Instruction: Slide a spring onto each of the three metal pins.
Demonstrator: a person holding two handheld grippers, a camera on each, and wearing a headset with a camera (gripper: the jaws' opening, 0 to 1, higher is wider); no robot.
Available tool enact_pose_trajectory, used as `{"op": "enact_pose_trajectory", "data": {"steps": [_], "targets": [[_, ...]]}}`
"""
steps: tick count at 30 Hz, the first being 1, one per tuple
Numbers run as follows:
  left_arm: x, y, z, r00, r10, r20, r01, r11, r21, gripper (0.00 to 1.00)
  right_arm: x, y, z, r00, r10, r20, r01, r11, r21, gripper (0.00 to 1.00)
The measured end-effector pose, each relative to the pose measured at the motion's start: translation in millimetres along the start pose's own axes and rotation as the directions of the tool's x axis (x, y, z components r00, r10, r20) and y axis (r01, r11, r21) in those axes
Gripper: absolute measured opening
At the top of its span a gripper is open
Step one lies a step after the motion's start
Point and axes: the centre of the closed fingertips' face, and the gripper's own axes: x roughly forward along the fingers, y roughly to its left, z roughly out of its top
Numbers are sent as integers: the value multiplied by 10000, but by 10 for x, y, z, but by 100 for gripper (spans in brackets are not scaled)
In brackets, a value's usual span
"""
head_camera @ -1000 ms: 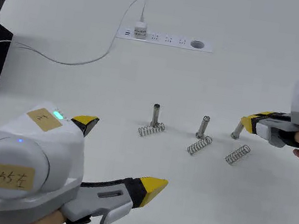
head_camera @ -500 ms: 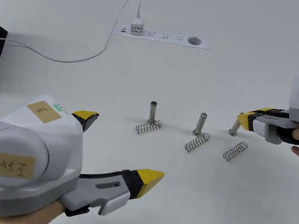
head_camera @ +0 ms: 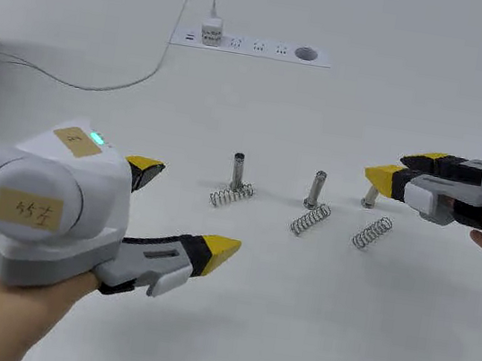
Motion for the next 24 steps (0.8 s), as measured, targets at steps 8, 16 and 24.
{"op": "enact_pose_trajectory", "data": {"steps": [8, 16, 24], "targets": [[176, 68, -73, 9999, -129, -64, 130, 9998, 121, 61, -52, 171, 33, 9951, 834, 529, -824, 9964, -210, 45], [355, 138, -139, 9989, -333, -345, 348, 9984, 449, 51, -107, 291, -9, 9886, 1358, 651, -1351, 9907, -151, 50], [515, 159, -226, 9955, -659, -682, 700, 9958, 599, 42, -152, 388, -50, 9808, 1715, 928, -1743, 9844, 235, 51]]}}
